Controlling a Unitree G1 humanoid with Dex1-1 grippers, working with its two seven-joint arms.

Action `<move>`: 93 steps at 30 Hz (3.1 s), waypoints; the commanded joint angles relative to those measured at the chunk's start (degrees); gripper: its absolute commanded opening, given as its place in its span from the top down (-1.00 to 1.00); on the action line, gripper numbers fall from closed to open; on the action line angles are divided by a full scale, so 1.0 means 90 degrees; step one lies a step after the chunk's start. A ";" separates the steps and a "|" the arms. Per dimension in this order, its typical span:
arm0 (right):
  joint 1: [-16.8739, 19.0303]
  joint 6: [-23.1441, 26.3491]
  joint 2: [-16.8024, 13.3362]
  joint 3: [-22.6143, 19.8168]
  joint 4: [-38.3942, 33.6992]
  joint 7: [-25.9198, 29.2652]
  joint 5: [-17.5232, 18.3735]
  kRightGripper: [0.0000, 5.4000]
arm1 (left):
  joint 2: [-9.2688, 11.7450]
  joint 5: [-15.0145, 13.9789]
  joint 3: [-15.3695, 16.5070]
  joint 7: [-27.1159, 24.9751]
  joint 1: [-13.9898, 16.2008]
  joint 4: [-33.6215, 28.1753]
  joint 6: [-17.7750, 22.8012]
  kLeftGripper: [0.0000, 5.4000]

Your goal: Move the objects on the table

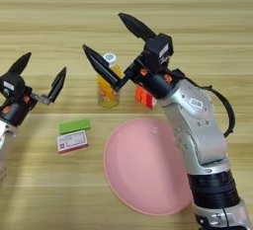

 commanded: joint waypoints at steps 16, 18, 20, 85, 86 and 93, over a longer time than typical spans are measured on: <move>0.0503 0.0842 -0.1019 0.1696 0.1067 0.1521 -0.1318 -1.00 | 0.0010 0.0108 0.0298 0.0471 0.0162 0.0696 -0.0238 -0.96; 0.0417 0.0876 -0.0996 0.1721 0.1126 0.1543 -0.1373 -1.00 | -0.0009 0.0092 0.0358 0.0504 0.0124 0.0860 -0.0316 -0.96; 0.0352 0.0924 -0.0981 0.1755 0.1169 0.1532 -0.1440 -1.00 | -0.0044 0.0072 0.0415 0.0553 0.0079 0.1033 -0.0387 -0.96; 0.0880 0.0270 -0.2692 0.1670 0.1519 0.3201 -0.2196 -1.00 | -0.0158 0.1160 0.0842 0.2336 -0.0557 0.2538 -0.0849 -0.96; 0.0863 0.0271 -0.2657 0.1693 0.1551 0.3194 -0.2217 -1.00 | -0.0157 0.1109 0.0868 0.2350 -0.0584 0.2572 -0.0855 -0.96; 0.0754 0.0384 -0.2355 0.1793 0.1889 0.3177 -0.2200 -1.00 | -0.0161 0.1022 0.0914 0.2415 -0.0652 0.2695 -0.1005 -0.96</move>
